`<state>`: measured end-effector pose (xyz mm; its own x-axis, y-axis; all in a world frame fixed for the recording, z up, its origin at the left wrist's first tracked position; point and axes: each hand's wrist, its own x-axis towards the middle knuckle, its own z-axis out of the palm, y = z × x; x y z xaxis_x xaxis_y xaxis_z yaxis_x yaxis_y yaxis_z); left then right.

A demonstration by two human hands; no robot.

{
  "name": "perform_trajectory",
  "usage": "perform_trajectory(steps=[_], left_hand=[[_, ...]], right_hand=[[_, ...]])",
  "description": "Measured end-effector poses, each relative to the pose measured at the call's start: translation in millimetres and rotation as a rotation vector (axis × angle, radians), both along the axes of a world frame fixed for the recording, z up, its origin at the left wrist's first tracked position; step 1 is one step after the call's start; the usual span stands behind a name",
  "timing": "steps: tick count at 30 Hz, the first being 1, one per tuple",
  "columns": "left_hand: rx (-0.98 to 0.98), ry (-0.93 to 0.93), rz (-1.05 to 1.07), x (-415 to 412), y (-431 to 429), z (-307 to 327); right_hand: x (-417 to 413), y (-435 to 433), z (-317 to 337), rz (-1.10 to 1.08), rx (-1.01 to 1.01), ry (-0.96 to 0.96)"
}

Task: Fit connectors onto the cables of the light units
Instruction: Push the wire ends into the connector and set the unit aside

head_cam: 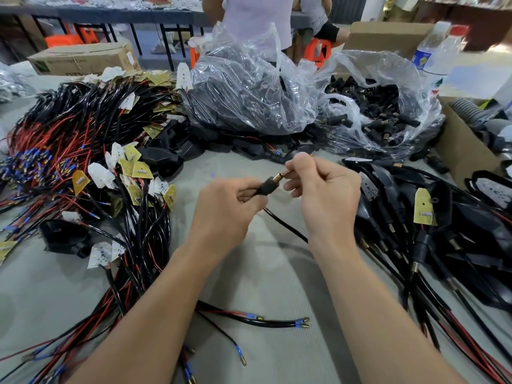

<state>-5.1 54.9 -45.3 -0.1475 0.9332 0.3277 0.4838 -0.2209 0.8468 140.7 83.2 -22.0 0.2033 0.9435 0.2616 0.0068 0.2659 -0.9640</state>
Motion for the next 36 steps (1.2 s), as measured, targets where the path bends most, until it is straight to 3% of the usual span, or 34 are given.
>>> perform_trajectory(steps=[4,6,9,11,13,16,20,25,31,36], left_hand=[[-0.009,-0.064,-0.024,2.6,3.4,-3.2],[-0.072,-0.203,-0.033,0.5,6.6,-4.8],[-0.156,-0.43,-0.199,-5.2,9.6,0.4],[-0.171,-0.482,-0.35,-6.4,7.6,5.2],[-0.165,-0.528,-0.462,-6.7,3.9,7.0],[-0.152,-0.544,-0.52,-6.3,0.6,10.7],[-0.153,-0.496,-0.37,0.9,3.0,9.1],[-0.327,-0.67,-0.19,4.7,6.5,3.3],[-0.359,-0.849,-0.127,3.0,7.4,4.8],[-0.358,-0.95,-0.094,-1.8,6.8,6.0]], right_hand=[[-1.7,-0.9,3.2,0.154,-0.067,0.266],[-1.2,1.7,1.6,0.197,-0.153,0.36],[2.3,12.5,-2.8,0.159,-0.322,0.184],[1.1,12.4,-4.1,0.303,-0.48,0.015],[0.0,8.6,-1.7,0.475,-0.594,0.053],[0.1,8.8,0.4,0.564,-0.561,0.225],[1.8,11.1,0.7,0.397,-0.453,0.417],[6.1,12.4,-4.2,0.176,-0.213,0.16],[7.4,8.1,-10.7,0.15,-0.047,-0.425],[6.9,3.7,-5.0,0.262,-0.113,-0.416]])
